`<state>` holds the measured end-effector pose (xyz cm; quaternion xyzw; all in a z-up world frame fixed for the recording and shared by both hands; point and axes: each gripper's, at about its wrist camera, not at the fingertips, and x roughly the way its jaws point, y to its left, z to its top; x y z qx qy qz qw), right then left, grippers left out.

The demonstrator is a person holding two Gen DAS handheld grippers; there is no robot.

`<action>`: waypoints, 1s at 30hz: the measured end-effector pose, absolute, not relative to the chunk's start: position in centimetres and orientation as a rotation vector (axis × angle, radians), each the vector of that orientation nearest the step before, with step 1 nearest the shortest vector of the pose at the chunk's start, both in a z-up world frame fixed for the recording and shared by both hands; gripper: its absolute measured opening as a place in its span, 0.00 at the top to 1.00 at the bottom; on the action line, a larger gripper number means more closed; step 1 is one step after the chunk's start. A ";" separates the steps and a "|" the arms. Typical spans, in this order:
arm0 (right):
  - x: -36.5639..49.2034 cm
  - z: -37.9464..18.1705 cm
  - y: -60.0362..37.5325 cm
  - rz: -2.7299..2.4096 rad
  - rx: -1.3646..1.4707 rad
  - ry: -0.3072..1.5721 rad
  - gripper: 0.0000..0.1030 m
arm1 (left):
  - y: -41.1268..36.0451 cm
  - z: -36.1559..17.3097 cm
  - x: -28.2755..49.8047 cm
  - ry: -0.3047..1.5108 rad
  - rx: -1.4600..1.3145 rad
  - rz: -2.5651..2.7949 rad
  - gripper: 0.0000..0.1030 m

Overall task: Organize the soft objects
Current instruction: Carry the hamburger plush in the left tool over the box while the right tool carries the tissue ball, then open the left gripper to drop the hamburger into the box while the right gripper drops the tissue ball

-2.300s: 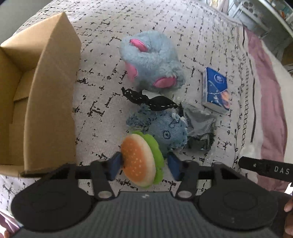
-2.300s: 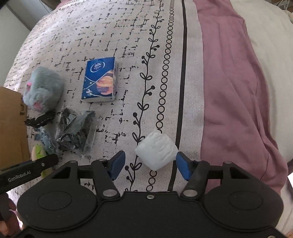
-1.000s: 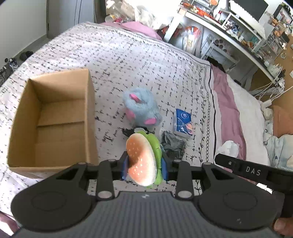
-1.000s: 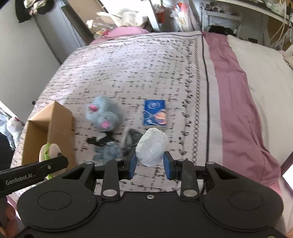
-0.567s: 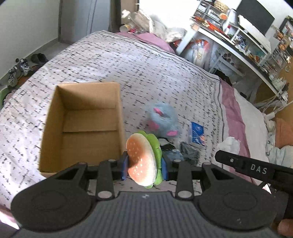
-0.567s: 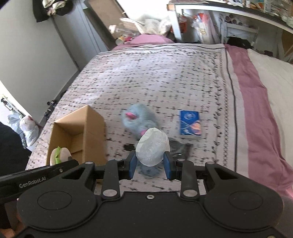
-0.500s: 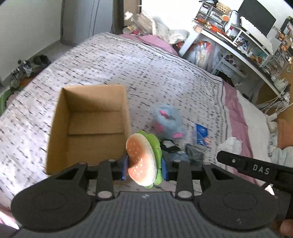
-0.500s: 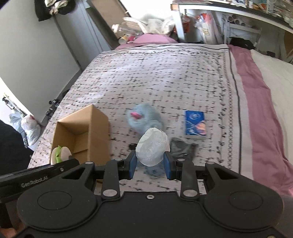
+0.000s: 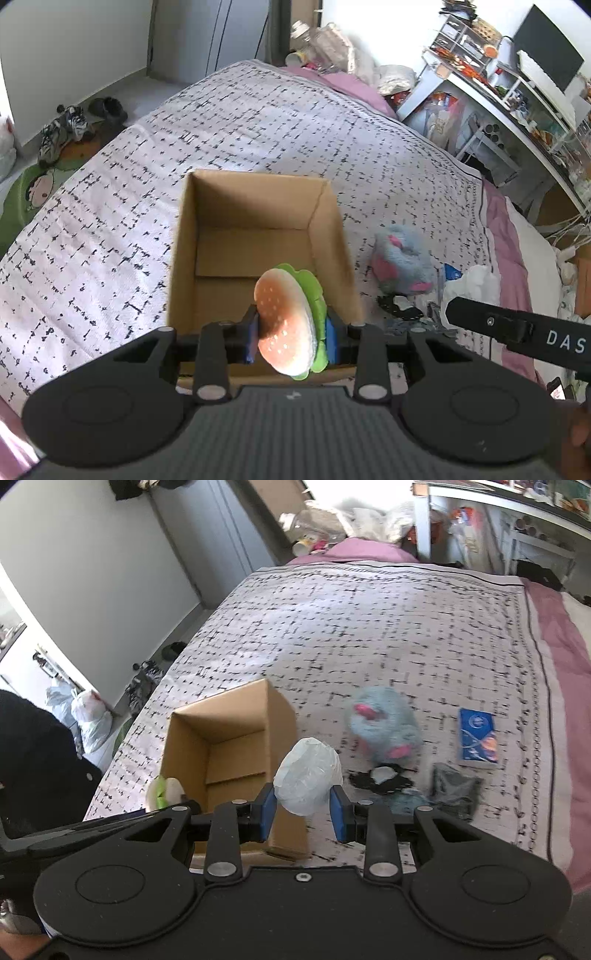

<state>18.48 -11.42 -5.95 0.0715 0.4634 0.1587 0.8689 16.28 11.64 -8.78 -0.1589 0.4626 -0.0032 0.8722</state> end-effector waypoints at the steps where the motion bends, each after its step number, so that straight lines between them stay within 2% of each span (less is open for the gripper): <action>1: 18.6 -6.0 -11.0 0.335 0.146 0.973 0.70 | 12.0 -9.1 16.4 0.970 -0.334 -0.003 0.67; 11: 19.6 -7.4 -7.0 0.374 0.107 1.014 0.70 | 14.4 -12.4 17.3 1.052 -0.371 0.015 0.66; 13: 19.8 -7.8 -6.4 0.381 0.101 1.025 0.70 | 14.3 -12.2 17.1 1.035 -0.321 0.025 0.62; 30: 20.1 -9.5 -4.0 0.416 0.070 1.076 0.68 | 17.3 -11.7 16.4 1.042 -0.411 0.022 0.56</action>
